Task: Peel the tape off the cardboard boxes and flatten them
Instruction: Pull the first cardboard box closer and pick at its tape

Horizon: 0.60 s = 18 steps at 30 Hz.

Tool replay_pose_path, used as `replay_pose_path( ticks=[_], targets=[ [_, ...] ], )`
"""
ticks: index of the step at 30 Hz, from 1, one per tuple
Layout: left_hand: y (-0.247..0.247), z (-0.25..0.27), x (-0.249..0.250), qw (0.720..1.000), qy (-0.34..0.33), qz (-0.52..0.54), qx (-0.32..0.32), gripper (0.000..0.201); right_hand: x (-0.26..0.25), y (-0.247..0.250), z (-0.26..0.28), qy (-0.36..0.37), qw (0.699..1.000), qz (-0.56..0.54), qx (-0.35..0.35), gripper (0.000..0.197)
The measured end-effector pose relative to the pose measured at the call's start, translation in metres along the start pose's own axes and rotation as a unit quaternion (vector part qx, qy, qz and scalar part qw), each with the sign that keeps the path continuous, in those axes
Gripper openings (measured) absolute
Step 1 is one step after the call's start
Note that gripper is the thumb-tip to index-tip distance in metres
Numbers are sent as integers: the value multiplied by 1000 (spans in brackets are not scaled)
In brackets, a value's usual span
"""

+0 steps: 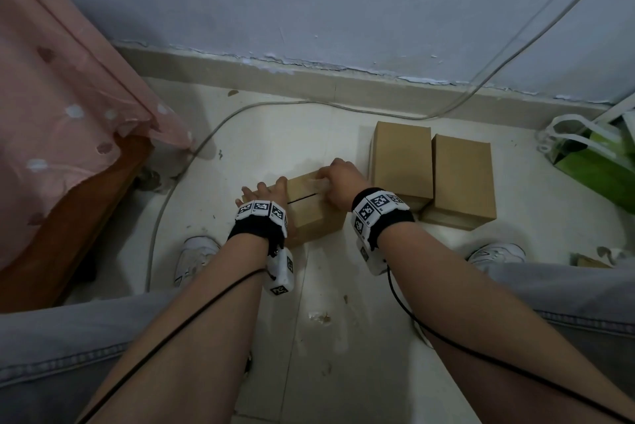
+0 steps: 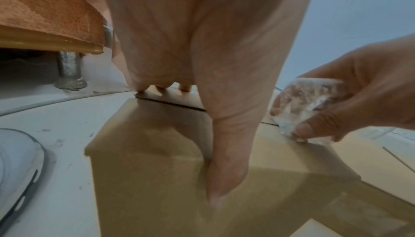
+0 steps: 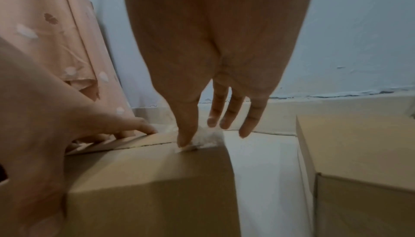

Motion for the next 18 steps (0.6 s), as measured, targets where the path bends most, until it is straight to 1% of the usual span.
replay_pose_path(
  ticks=[2,3,5,7,8,10,13,15,18],
  targets=[
    [1,1,1,1000,-6,-4,3,98,-2,3,-1,6,1000,11,15,31],
    [1,1,0,1000,-8,-6,4,99,0,5,-1,1,1000,-2,29,27],
    [1,-2,-2,1000,-5,-1,2,102,8,9,2,-29,995,-66,69,21],
    [2,-4,-5,1000,2,14,3,101,19,14,5,-71,981,-134,118,14],
    [4,-5,-5,1000,1,21,6,99,26,14,5,-93,972,-171,135,12],
    [10,-4,-7,999,-2,35,2,96,34,14,6,-128,944,-261,158,17],
    [15,-2,-10,998,7,52,-17,103,42,17,4,-158,909,-348,167,22],
    [17,0,-7,998,-1,60,-18,111,35,27,6,-149,893,-392,165,22],
    [33,6,15,992,-47,113,-35,127,17,44,9,-125,851,-478,179,25]
  ],
)
Point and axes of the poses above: each hand's wrist, its own z-axis away from the middle knuckle, its own y-axis out of the back of the hand, x = y × z, the point moved 5 cm from there along -z, towards the middle knuckle, and after that the axes turned 12 degrees about y, right-handed, at the moved point
